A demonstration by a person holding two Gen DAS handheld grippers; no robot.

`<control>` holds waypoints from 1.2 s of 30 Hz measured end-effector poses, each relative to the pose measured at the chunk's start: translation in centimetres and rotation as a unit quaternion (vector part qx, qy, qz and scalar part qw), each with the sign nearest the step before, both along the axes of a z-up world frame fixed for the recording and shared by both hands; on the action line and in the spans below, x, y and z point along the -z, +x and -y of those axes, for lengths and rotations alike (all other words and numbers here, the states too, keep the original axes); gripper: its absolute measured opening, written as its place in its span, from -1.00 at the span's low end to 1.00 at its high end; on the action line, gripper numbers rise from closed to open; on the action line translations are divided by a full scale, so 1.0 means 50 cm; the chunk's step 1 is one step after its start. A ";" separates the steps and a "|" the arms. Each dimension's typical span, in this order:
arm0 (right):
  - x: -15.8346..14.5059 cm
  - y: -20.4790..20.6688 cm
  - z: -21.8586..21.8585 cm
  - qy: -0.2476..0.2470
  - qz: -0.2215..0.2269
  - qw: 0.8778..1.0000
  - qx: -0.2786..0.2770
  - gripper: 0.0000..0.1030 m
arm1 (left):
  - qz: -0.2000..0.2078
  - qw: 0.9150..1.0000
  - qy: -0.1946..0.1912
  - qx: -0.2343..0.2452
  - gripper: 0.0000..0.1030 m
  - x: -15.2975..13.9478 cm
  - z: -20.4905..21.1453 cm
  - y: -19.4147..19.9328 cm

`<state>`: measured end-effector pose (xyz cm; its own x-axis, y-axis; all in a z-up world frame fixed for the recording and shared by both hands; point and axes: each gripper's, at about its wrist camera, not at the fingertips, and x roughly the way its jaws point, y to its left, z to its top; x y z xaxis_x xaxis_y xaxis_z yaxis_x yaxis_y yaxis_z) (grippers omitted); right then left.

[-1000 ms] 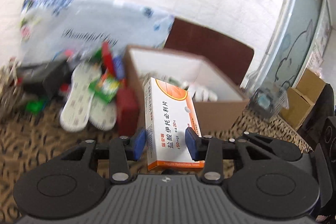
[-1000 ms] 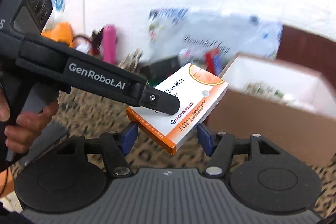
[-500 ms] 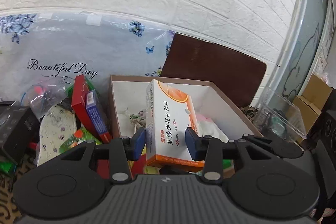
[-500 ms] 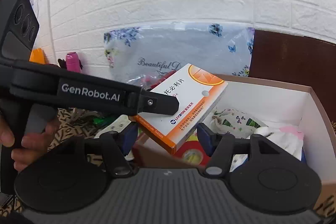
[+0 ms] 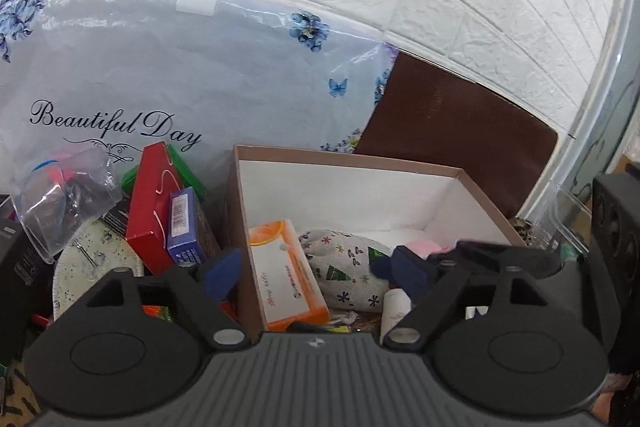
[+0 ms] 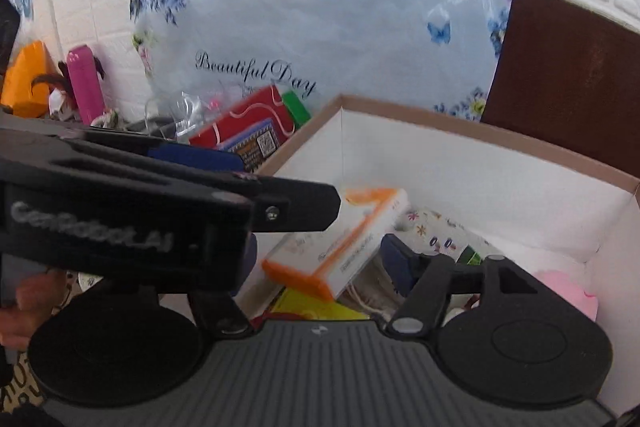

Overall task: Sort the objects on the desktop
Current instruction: 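Lift the medicine box with the left gripper and carry it over the cardboard box, then open the left gripper to drop the medicine box into the cardboard box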

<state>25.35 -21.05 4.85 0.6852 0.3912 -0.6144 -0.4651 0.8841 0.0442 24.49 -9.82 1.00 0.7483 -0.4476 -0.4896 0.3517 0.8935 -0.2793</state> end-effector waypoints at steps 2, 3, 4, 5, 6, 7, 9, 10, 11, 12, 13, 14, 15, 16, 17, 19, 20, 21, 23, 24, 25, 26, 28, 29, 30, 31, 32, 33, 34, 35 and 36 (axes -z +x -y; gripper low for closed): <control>-0.004 -0.013 0.000 -0.001 0.014 1.000 -0.013 0.82 | -0.004 1.000 0.005 0.004 0.81 0.002 0.004 -0.006; -0.010 -0.020 -0.001 -0.004 0.023 1.000 -0.015 0.88 | -0.006 1.000 0.007 0.004 0.82 0.003 0.005 -0.010; -0.013 -0.026 -0.003 -0.012 0.031 0.999 -0.013 0.89 | -0.009 1.000 0.007 0.002 0.82 0.005 0.006 -0.012; -0.013 -0.030 -0.005 -0.022 0.036 0.999 -0.007 0.89 | -0.013 1.000 0.007 0.001 0.82 0.006 0.008 -0.013; -0.014 -0.031 -0.005 -0.028 0.038 0.999 0.001 0.89 | -0.017 1.000 0.006 0.000 0.82 0.008 0.008 -0.014; -0.013 -0.031 -0.004 -0.030 0.036 0.999 0.006 0.89 | -0.021 1.000 0.007 0.000 0.82 0.009 0.008 -0.017; -0.012 -0.032 0.003 -0.026 0.027 0.999 0.016 0.89 | -0.023 1.000 0.008 -0.003 0.83 0.009 0.007 -0.024; -0.012 -0.034 0.005 -0.023 0.023 0.999 0.021 0.89 | -0.023 1.000 0.008 -0.005 0.83 0.009 0.007 -0.028; -0.012 -0.036 0.006 -0.021 0.019 0.999 0.024 0.89 | -0.022 1.000 0.009 -0.005 0.83 0.007 0.006 -0.032; -0.012 -0.039 0.008 -0.019 0.017 0.999 0.027 0.89 | -0.021 1.000 0.010 -0.006 0.83 0.006 0.005 -0.037; -0.012 -0.042 0.008 -0.017 0.015 0.999 0.030 0.89 | -0.020 1.000 0.011 -0.006 0.83 0.004 0.005 -0.041; -0.013 -0.044 0.007 -0.016 0.015 0.999 0.030 0.89 | -0.019 1.000 0.011 -0.006 0.83 0.002 0.004 -0.047; -0.014 -0.048 0.006 -0.015 0.014 0.999 0.031 0.89 | -0.018 1.000 0.011 -0.006 0.83 0.000 0.004 -0.053; -0.015 -0.053 0.006 -0.015 0.014 0.999 0.031 0.89 | -0.017 1.000 0.011 -0.005 0.83 -0.002 0.004 -0.059; -0.017 -0.058 0.005 -0.014 0.014 0.999 0.031 0.89 | -0.016 1.000 0.011 -0.005 0.83 -0.005 0.003 -0.065; -0.021 -0.069 0.002 -0.012 0.013 0.999 0.031 0.89 | -0.014 1.000 0.010 -0.005 0.83 -0.010 0.003 -0.077; -0.023 -0.076 0.001 -0.012 0.014 0.999 0.031 0.89 | -0.013 1.000 0.009 -0.004 0.83 -0.013 0.003 -0.084; -0.026 -0.083 0.000 -0.012 0.016 0.999 0.030 0.89 | -0.012 1.000 0.009 -0.004 0.83 -0.016 0.002 -0.091; -0.033 -0.098 -0.001 -0.010 0.020 0.999 0.033 0.89 | -0.009 1.000 0.005 -0.003 0.83 -0.021 -0.002 -0.108; -0.036 -0.106 -0.002 -0.007 0.021 0.999 0.032 0.89 | -0.008 1.000 0.003 -0.002 0.83 -0.024 -0.004 -0.117; -0.039 -0.115 -0.002 -0.004 0.023 0.999 0.032 0.89 | -0.007 1.000 0.001 -0.003 0.83 -0.026 -0.006 -0.126; -0.043 -0.124 -0.002 0.000 0.025 0.999 0.031 0.89 | -0.007 1.000 -0.001 -0.004 0.83 -0.029 -0.008 -0.135; -0.051 -0.142 -0.003 0.005 0.030 0.999 0.031 0.89 | -0.007 1.000 -0.004 -0.007 0.83 -0.033 -0.010 -0.153; -0.053 -0.151 -0.003 0.006 0.032 0.999 0.031 0.89 | -0.006 1.000 -0.005 -0.009 0.83 -0.035 -0.011 -0.163; -0.055 -0.160 -0.004 0.008 0.033 0.999 0.033 0.89 | -0.006 1.000 -0.007 -0.011 0.83 -0.036 -0.012 -0.172; -0.058 -0.168 -0.004 0.010 0.034 0.999 0.034 0.89 | -0.005 1.000 -0.008 -0.011 0.83 -0.037 -0.013 -0.181; -0.059 -0.176 -0.005 0.012 0.034 0.999 0.034 0.89 | -0.004 1.000 -0.010 -0.011 0.83 -0.038 -0.014 -0.191; -0.060 -0.186 -0.004 0.016 0.034 0.999 0.034 0.89 | -0.004 1.000 -0.010 -0.011 0.83 -0.039 -0.015 -0.199; -0.062 -0.195 -0.005 0.019 0.034 0.999 0.033 0.89 | -0.002 1.000 -0.009 -0.012 0.83 -0.040 -0.015 -0.209; -0.063 -0.204 -0.006 0.020 0.033 0.999 0.033 0.89 | 0.000 1.000 -0.009 -0.013 0.83 -0.040 -0.017 -0.219; -0.063 -0.214 -0.008 0.021 0.033 0.999 0.034 0.89 | 0.001 1.000 -0.008 -0.014 0.83 -0.040 -0.020 -0.229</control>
